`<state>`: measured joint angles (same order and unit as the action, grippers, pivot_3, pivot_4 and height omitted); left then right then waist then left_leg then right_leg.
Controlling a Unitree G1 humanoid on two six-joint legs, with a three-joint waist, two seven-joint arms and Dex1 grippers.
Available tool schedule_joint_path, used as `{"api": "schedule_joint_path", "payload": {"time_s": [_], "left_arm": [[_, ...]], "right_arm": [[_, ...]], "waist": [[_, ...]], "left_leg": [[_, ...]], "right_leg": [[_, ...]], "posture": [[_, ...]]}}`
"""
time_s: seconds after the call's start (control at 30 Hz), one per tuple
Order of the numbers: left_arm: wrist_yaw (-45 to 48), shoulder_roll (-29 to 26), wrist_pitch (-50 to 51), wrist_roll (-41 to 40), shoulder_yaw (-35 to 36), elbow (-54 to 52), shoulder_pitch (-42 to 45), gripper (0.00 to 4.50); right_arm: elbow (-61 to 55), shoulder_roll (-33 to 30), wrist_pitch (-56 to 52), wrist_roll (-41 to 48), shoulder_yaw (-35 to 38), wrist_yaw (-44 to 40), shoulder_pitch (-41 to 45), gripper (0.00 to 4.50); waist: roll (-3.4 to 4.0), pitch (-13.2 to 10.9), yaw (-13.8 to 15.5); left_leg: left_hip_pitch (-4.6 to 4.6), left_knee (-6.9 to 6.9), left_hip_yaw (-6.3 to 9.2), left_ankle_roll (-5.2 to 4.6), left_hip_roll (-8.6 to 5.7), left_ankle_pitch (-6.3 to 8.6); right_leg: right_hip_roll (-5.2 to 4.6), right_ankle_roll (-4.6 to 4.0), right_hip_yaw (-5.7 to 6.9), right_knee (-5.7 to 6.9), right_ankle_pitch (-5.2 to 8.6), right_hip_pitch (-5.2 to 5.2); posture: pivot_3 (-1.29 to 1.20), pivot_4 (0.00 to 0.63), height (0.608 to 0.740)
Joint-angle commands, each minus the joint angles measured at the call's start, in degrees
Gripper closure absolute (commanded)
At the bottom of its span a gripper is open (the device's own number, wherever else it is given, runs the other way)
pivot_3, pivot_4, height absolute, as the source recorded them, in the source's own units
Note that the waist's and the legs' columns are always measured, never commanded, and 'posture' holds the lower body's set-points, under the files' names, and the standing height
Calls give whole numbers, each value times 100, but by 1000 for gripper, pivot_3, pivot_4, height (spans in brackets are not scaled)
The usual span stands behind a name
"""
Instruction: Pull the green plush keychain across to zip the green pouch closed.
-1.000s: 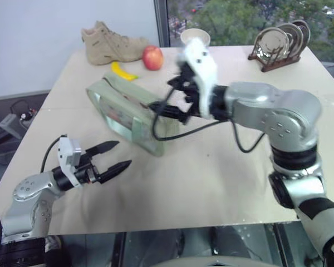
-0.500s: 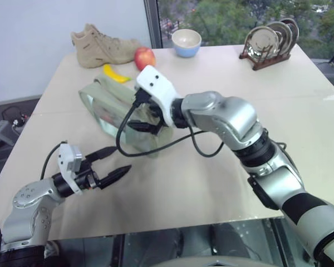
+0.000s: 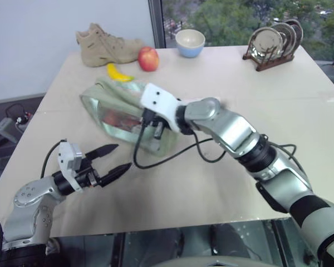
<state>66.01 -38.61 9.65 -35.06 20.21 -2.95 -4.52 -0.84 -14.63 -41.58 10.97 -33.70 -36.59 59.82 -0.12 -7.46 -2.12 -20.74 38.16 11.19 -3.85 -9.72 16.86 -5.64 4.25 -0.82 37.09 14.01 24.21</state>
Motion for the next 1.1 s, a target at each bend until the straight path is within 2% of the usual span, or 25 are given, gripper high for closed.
{"api": "schedule_joint_path", "payload": {"time_s": [0.03, 0.3, 0.5, 0.73, 0.93, 1.03, 1.1], "left_arm": [[-25, 20, -84, -25, 84, 20, 43, 0], [-2, 71, -104, -55, 74, 74, 71, 0], [-37, 121, 0, -107, 11, 58, 187, 0], [-289, 308, 179, -126, -148, -164, 391, 0], [-774, 582, 189, 157, -541, -261, 825, 0], [-1367, 717, 826, 120, -751, -302, 1187, 0], [-2102, 784, 1801, -127, -786, -400, 1553, 0]], "right_arm": [[-436, -612, 673, -220, 339, -526, -116, 4472], [-474, -2499, 2437, -278, 1283, -1980, -766, 4472], [-137, -3368, 3413, -463, 1741, -2595, -1154, 4472], [-263, -3863, 3758, -230, 2338, -2952, -1820, 4472], [-275, -3842, 3821, -285, 2598, -2851, -2146, 4472], [-295, -3829, 3957, -347, 2675, -2784, -2252, 4472], [-399, -3833, 3964, -334, 2786, -2689, -2376, 4472]], "waist": [[2, -2, 1], [2, -6, 8], [3, -8, 29], [4, -10, 164], [4, -11, 234], [3, -10, 289], [2, -11, 294]], "left_leg": [[-2, 0, 1, 0, 0, 0], [-12, -4, 1, -1, 2, 0], [-12, -8, -8, -1, 6, 1], [-14, -5, -3, -1, 5, 1], [-15, 1, -4, -1, 4, 1], [-15, 4, -3, -1, 4, 1], [-15, 5, -3, -1, 4, 1]], "right_leg": [[-2, 0, 0, -1, 0, 0], [-6, 0, -6, -12, 0, 1], [-6, 0, -18, -13, 0, 1], [-8, 0, -15, -17, 0, -1], [-11, 0, -13, -16, 0, -5], [-11, 1, -13, -14, 0, -6], [-11, 1, -13, -12, 0, -7]], "posture": [[0, 150, 740], [0, 150, 740], [0, 150, 740], [0, 150, 740], [0, 150, 740], [0, 150, 740], [0, 150, 740]]}}
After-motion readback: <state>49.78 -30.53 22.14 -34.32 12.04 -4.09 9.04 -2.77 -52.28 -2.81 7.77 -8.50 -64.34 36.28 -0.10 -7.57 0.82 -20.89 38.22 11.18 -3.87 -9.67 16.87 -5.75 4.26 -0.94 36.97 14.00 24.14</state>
